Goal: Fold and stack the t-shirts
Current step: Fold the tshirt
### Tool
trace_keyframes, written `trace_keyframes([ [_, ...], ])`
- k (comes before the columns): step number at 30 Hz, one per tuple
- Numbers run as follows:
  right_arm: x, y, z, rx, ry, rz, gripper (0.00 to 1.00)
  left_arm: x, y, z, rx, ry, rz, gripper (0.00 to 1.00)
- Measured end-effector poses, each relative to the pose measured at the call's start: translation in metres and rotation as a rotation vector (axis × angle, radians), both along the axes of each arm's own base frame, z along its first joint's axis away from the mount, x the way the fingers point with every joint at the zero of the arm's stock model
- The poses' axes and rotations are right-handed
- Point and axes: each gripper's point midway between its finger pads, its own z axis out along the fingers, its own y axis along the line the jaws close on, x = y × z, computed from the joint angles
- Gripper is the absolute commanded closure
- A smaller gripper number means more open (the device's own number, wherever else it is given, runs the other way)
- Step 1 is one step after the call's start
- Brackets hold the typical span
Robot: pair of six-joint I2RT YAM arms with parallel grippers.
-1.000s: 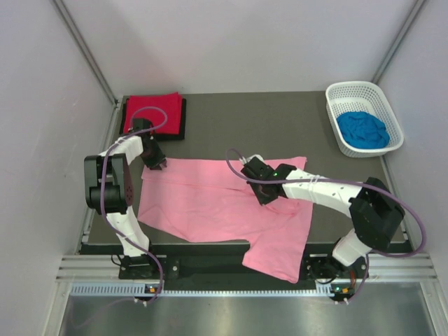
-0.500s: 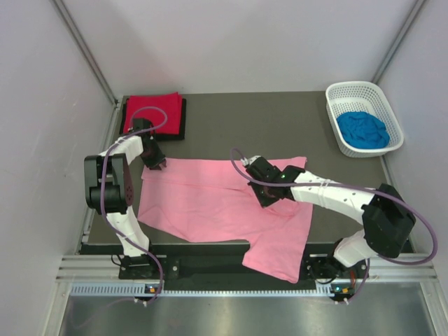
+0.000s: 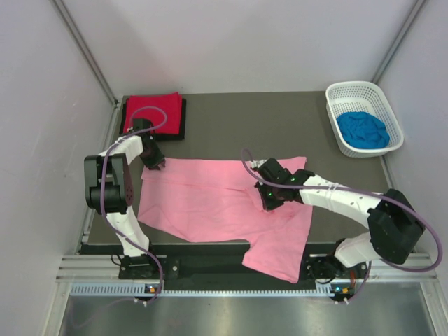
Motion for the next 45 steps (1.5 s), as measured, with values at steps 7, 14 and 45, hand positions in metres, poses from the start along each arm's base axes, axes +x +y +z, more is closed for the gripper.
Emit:
trace_keyframes([
  [7,0.001,-0.008,-0.005,-0.031,0.015,-0.028,0.73,-0.001,0.002,0.001,0.013,0.005,-0.001,0.68],
  [14,0.032,0.004,0.034,-0.058,-0.098,-0.067,0.80,0.000,0.002,0.002,0.010,0.004,-0.003,0.68],
  [45,0.019,0.028,-0.030,-0.164,-0.010,0.009,0.76,-0.022,-0.039,0.089,-0.100,-0.182,-0.144,0.66],
])
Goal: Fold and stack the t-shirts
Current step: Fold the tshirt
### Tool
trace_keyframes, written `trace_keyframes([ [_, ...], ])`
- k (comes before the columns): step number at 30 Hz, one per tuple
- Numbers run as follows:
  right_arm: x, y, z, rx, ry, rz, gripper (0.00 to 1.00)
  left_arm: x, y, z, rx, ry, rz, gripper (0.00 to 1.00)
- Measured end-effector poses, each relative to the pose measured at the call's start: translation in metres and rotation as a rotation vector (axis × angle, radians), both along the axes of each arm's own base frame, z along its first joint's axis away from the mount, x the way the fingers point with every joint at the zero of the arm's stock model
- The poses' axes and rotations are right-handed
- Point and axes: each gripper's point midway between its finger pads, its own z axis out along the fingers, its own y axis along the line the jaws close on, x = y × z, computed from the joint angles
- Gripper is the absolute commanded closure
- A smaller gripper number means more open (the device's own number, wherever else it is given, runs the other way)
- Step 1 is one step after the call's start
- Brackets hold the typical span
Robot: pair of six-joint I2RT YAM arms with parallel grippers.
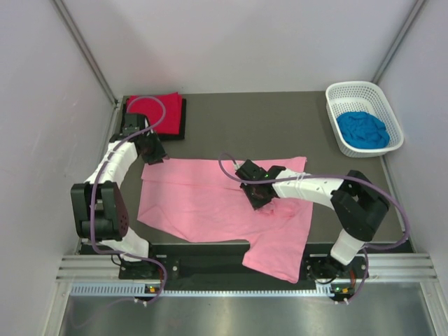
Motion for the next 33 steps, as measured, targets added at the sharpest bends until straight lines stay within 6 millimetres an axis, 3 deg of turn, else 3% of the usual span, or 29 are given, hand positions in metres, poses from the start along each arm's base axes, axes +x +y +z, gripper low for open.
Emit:
trace_keyframes([
  [13,-0.002,-0.003,-0.011,-0.016,0.008,0.000,0.72,0.000,0.006,0.000,0.034,-0.004,0.008,0.66],
  [16,-0.002,-0.003,-0.011,-0.013,0.011,0.000,0.80,0.000,0.007,0.002,0.038,-0.008,0.010,0.66],
  [19,-0.003,-0.002,-0.011,-0.011,0.013,-0.004,0.80,0.000,0.009,0.002,0.048,-0.010,0.017,0.66],
  [29,0.000,0.011,0.025,0.027,-0.024,0.003,0.75,-0.007,0.008,-0.007,0.047,0.015,0.015,0.66],
  [33,-0.004,0.015,0.026,0.036,-0.020,0.011,0.78,-0.007,0.009,-0.007,0.048,0.015,0.013,0.66],
])
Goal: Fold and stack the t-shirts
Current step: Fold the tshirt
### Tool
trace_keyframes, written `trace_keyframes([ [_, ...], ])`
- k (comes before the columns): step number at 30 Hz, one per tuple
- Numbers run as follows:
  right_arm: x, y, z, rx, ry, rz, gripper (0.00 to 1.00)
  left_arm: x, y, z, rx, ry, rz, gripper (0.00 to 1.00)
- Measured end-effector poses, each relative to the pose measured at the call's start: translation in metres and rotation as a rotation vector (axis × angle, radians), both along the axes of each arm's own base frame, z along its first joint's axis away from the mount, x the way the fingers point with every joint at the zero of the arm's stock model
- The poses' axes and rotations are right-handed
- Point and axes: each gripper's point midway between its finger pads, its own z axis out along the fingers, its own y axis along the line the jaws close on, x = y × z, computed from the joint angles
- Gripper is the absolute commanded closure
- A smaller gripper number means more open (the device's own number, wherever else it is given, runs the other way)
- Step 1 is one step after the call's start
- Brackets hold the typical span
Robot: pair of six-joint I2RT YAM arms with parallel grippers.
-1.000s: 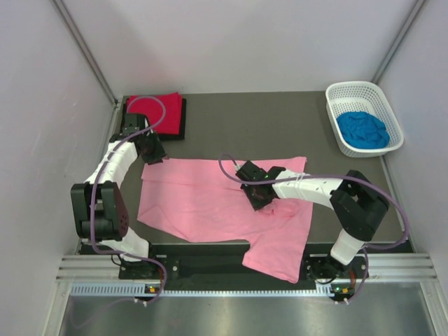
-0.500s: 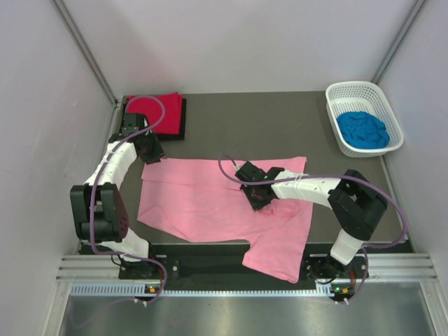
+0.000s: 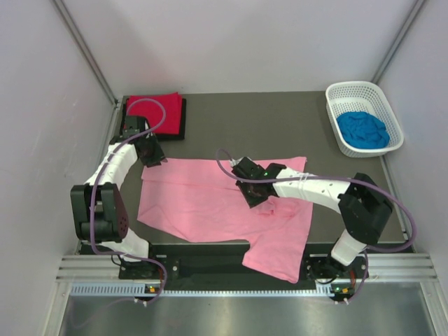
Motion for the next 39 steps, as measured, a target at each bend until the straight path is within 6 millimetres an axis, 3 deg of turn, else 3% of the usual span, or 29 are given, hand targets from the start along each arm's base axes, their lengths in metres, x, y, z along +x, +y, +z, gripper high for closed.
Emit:
trace_keyframes([
  [6,-0.002,0.003,-0.005,0.004,0.013,-0.001,0.79,0.000,0.000,0.000,0.000,0.000,-0.001,0.66],
  [14,-0.008,-0.010,-0.037,-0.074,0.049,-0.017,0.80,-0.001,0.000,-0.001,0.000,0.002,-0.001,0.66],
  [22,-0.002,-0.013,-0.038,-0.091,0.013,-0.038,0.83,-0.002,-0.001,-0.002,-0.004,0.006,-0.003,0.66],
  [26,0.000,-0.015,-0.038,-0.099,0.004,-0.042,1.00,-0.002,-0.001,-0.002,-0.004,0.006,-0.003,0.66],
  [39,-0.007,-0.007,-0.032,-0.048,0.036,-0.028,1.00,-0.003,-0.002,-0.004,-0.007,0.008,-0.005,0.66],
])
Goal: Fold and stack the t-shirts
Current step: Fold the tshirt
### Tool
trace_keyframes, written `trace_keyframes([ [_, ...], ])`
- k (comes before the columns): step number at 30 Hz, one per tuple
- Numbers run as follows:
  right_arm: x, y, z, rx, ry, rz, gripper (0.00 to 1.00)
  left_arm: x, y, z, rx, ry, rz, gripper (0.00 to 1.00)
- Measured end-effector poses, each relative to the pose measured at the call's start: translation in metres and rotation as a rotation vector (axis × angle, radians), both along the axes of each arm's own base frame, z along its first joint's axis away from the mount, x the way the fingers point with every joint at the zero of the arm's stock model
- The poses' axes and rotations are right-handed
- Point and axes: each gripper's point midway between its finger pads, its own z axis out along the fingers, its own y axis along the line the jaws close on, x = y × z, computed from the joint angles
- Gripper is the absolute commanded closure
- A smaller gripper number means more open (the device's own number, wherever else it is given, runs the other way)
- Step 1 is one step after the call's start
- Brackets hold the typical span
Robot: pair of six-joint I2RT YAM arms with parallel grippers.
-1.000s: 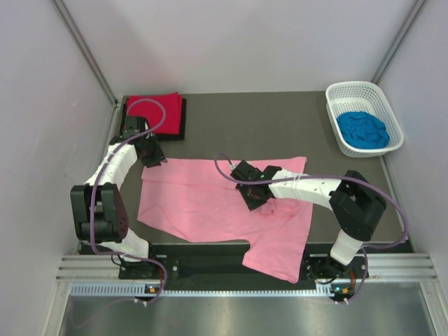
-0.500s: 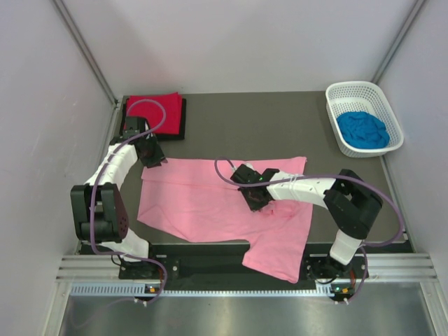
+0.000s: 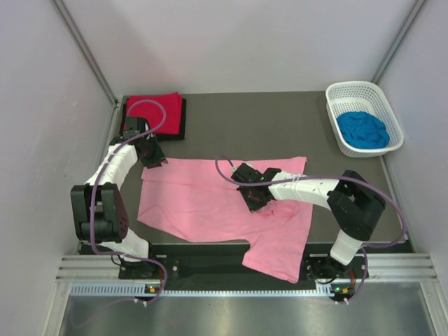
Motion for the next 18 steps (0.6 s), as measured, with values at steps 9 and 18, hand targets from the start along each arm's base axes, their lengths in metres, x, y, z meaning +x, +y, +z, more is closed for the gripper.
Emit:
trace_keyframes([
  [9,-0.004,0.008,0.002,0.046,0.025,-0.016,1.00,-0.001,-0.002,-0.001,-0.008,0.002,-0.005,0.66],
  [18,-0.002,0.023,0.005,0.121,0.034,-0.051,0.98,-0.002,-0.002,-0.002,-0.011,0.006,-0.006,0.65],
])
